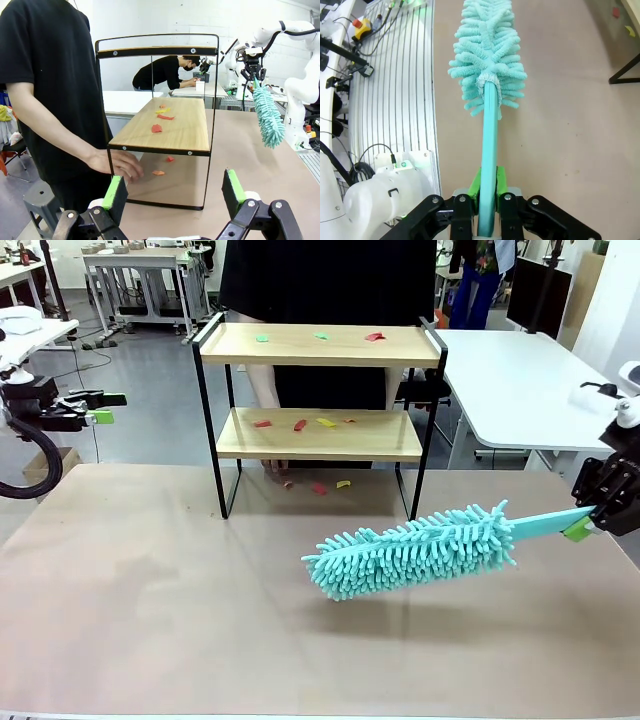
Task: Clean the shelf.
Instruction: Clean the specific section of the Shelf indicated by the human with the Duster.
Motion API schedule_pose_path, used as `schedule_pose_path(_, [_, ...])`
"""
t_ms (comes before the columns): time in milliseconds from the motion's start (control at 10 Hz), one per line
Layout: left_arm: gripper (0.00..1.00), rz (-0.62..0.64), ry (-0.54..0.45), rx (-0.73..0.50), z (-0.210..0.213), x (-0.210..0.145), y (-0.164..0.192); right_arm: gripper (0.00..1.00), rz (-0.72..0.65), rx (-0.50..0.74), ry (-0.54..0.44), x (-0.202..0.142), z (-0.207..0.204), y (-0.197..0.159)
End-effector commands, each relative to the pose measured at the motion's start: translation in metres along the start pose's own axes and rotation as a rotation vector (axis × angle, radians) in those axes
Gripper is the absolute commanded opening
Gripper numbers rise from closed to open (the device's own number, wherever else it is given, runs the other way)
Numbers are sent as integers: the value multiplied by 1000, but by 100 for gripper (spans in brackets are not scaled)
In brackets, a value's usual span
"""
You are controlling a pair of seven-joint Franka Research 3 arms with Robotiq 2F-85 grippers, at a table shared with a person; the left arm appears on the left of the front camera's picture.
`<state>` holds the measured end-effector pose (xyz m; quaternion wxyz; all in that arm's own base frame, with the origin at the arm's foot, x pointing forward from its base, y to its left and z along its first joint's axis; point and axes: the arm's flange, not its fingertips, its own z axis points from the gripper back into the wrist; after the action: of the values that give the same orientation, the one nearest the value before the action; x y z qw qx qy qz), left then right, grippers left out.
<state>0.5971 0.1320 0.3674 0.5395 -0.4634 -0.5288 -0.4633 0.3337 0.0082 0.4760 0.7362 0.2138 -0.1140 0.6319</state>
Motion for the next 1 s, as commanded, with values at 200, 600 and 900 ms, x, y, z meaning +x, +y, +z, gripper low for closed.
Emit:
schedule_pose_path(200, [100,-10,1,-2,0,2,-2,12,14,2,-24,1,1,3])
schedule_pose_path(600, [100,-10,1,-2,0,2,-2,12,14,2,-24,1,1,3])
schedule_pose_path(900, [100,-10,1,-2,0,2,-2,12,14,2,-24,1,1,3])
